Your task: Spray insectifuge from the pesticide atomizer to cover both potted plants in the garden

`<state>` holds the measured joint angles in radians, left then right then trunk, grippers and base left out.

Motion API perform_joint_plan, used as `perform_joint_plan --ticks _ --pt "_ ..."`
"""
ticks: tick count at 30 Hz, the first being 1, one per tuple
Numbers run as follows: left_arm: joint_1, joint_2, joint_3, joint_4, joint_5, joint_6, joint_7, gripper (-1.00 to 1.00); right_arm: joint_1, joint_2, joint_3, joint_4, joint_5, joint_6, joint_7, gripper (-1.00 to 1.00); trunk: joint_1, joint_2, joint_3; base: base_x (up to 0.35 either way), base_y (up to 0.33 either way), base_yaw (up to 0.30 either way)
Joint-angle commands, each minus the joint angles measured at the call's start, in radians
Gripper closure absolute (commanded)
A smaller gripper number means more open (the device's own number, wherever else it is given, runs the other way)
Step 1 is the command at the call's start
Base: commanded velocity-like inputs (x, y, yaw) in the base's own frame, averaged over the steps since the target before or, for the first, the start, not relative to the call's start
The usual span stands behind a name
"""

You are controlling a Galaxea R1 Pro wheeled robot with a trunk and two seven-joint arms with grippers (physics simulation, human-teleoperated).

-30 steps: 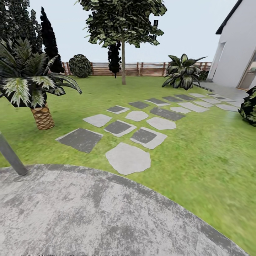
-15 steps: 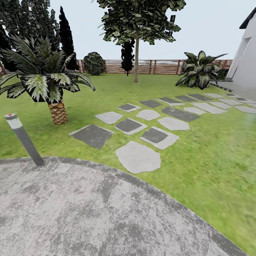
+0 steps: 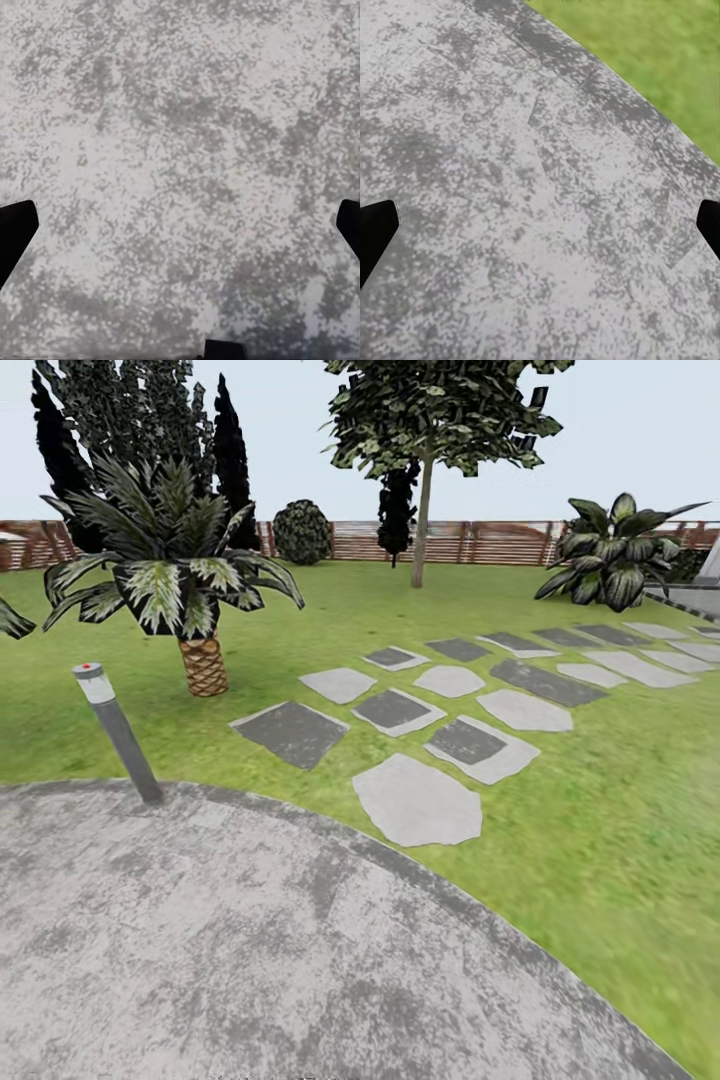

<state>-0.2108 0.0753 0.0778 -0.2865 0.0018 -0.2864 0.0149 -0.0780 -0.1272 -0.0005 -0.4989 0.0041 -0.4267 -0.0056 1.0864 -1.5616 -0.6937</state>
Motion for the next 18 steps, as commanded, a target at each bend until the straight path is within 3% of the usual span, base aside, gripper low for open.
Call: perform_joint_plan --ticks 1,18 --pt "-0.001 0.000 0.002 0.001 0.000 -0.003 0.000 -1.00 0.000 0.000 0.000 0.000 0.001 -0.003 -0.001 -1.00 0.000 0.000 -0.002 0.000 0.000 0.226" --pt "-0.001 0.002 0.002 0.001 -0.001 -0.003 0.000 -1.00 0.000 0.000 0.000 0.000 0.001 -0.004 -0.001 -1.00 0.000 0.000 -0.019 0.000 0.000 0.226"
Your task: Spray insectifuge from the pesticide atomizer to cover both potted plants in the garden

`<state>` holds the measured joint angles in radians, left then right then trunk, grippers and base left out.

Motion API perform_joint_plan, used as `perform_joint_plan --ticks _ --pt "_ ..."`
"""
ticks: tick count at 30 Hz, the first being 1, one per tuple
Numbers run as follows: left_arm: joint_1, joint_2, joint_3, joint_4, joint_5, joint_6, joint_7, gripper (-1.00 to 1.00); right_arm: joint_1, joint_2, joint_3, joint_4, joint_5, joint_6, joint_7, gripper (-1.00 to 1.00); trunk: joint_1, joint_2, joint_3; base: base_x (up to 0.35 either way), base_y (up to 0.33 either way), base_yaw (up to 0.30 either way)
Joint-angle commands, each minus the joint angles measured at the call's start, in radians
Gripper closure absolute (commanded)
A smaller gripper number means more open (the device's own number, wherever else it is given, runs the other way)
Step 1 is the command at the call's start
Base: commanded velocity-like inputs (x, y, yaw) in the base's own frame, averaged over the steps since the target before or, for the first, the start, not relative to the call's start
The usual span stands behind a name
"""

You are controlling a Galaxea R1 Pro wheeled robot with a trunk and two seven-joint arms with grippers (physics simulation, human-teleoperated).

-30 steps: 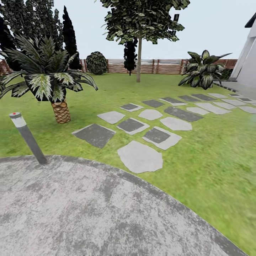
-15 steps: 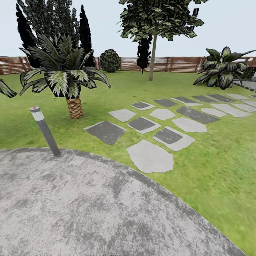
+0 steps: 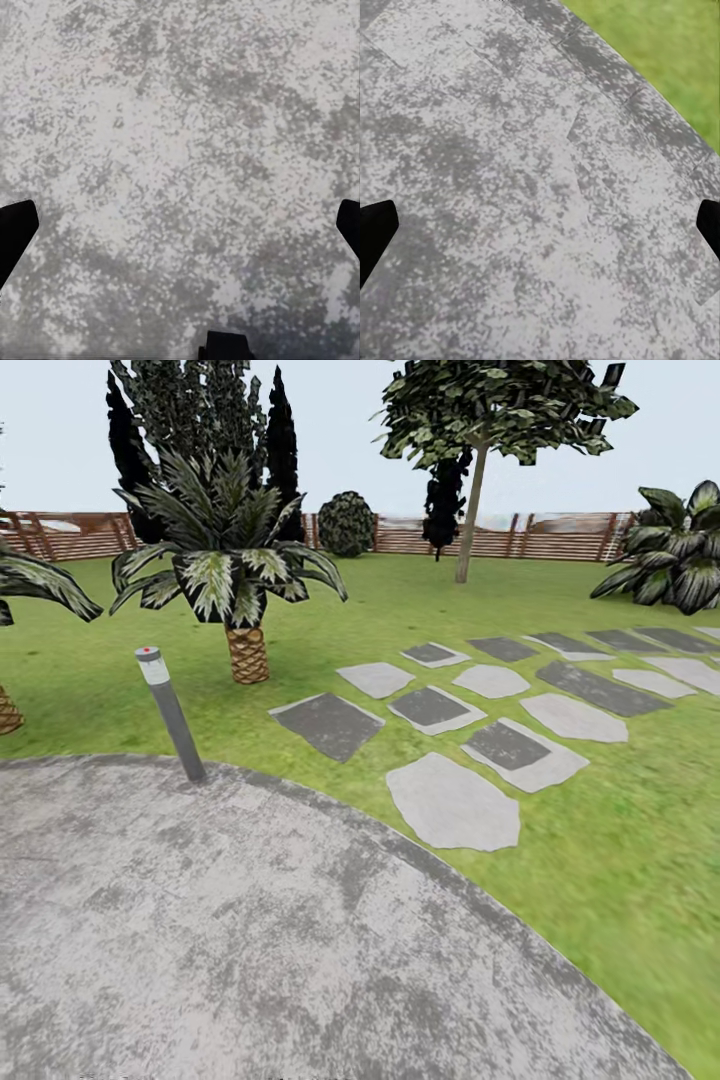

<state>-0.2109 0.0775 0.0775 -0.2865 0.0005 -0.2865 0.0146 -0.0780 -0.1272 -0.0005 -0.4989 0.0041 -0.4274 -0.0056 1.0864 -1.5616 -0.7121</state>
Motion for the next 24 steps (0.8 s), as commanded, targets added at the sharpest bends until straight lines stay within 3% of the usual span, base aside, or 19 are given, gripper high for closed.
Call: perform_joint_plan --ticks 1,24 --pt "-0.001 -0.001 0.002 0.001 0.000 -0.003 0.001 -1.00 0.000 0.000 -0.001 0.000 0.001 -0.003 -0.001 -1.00 0.000 0.000 -0.002 0.000 0.000 0.231" --pt "-0.001 0.000 0.002 0.001 -0.002 -0.003 0.001 -1.00 0.000 0.000 -0.007 -0.001 -0.002 -0.005 -0.012 -1.00 0.000 0.000 -0.023 0.000 0.000 0.237"
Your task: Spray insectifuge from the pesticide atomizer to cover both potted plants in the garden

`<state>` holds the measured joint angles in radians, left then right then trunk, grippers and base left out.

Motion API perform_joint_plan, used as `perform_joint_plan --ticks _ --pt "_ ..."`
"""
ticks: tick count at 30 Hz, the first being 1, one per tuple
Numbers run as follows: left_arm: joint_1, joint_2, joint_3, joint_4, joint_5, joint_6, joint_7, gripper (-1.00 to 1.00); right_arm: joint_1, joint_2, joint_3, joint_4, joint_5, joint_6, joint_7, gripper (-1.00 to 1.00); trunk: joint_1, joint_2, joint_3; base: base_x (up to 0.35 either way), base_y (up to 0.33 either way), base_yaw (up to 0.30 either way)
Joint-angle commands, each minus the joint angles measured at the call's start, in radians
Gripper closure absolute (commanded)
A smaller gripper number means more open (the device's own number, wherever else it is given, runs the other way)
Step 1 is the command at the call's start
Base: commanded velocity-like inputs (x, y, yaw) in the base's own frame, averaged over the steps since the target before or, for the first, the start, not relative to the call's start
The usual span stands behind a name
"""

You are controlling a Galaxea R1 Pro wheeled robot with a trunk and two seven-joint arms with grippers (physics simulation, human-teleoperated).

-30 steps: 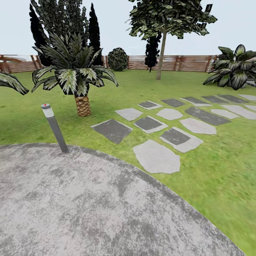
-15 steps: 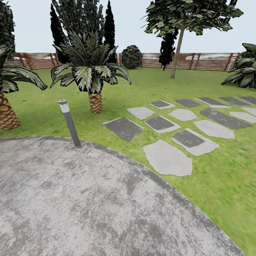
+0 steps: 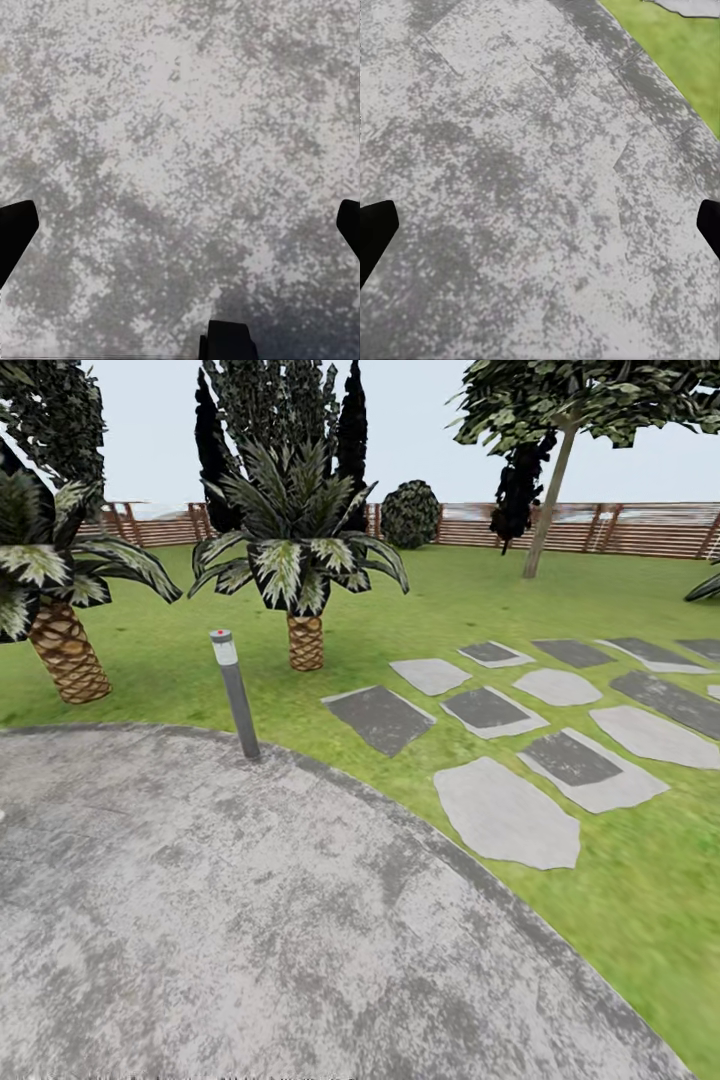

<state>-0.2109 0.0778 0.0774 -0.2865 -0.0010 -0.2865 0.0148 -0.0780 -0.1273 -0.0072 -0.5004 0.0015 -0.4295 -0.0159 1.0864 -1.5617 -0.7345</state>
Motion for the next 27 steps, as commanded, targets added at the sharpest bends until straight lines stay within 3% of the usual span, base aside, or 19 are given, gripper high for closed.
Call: perform_joint_plan --ticks 1,7,27 --pt "-0.001 -0.001 0.002 0.001 0.000 -0.003 0.001 -1.00 0.000 0.000 0.000 0.000 0.000 -0.003 -0.024 -1.00 0.000 0.000 -0.002 0.000 0.000 0.240" --pt "-0.001 -0.001 0.002 0.001 -0.001 -0.003 0.000 -1.00 0.000 0.000 0.006 0.000 0.001 -0.002 -0.112 -1.00 0.000 0.000 -0.007 0.000 0.000 0.240" --pt "-0.001 -0.001 0.002 0.001 -0.006 -0.003 0.000 -1.00 0.000 0.002 0.009 0.000 0.003 0.000 -0.120 -1.00 0.000 0.000 -0.025 0.000 0.000 0.243"
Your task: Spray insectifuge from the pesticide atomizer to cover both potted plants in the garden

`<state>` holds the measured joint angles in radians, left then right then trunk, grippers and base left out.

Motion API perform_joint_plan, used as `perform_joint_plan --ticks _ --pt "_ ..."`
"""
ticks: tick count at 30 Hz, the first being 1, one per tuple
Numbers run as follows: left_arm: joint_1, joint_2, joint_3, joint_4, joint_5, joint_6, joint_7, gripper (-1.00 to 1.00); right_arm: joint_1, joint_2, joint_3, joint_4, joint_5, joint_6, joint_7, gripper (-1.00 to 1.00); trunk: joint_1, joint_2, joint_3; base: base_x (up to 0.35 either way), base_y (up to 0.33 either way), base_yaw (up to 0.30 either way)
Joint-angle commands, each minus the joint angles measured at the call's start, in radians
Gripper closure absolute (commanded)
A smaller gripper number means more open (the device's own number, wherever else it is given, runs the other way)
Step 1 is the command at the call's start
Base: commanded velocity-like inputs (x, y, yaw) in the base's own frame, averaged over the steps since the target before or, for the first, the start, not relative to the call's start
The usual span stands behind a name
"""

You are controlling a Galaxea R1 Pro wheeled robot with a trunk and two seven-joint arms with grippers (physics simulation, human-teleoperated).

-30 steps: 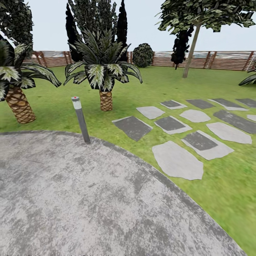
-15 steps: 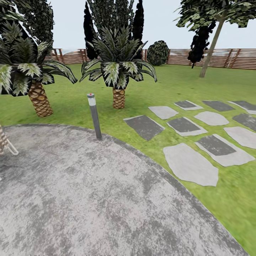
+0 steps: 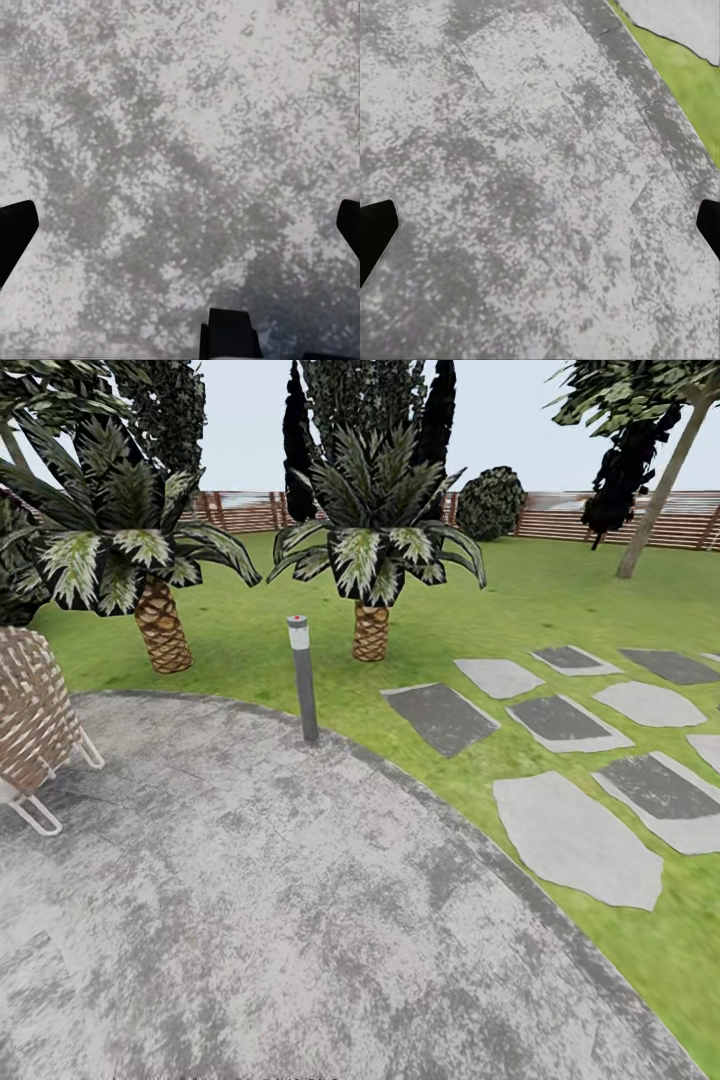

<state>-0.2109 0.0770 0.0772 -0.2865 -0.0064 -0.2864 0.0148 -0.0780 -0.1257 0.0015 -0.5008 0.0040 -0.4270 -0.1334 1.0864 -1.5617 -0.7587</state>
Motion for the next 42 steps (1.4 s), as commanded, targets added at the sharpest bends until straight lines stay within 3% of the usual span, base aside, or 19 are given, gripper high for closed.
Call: perform_joint_plan --ticks 1,42 --pt "-0.001 0.000 0.003 0.002 -0.001 -0.003 0.001 -1.00 0.000 0.000 0.000 0.000 0.001 -0.003 -0.002 -1.00 0.000 0.000 -0.001 0.000 0.000 0.265" --pt "-0.001 0.000 0.003 0.001 -0.001 -0.003 0.000 -1.00 0.000 0.000 -0.001 0.001 0.001 -0.003 -0.003 -1.00 0.000 0.000 -0.025 0.000 0.000 0.268"
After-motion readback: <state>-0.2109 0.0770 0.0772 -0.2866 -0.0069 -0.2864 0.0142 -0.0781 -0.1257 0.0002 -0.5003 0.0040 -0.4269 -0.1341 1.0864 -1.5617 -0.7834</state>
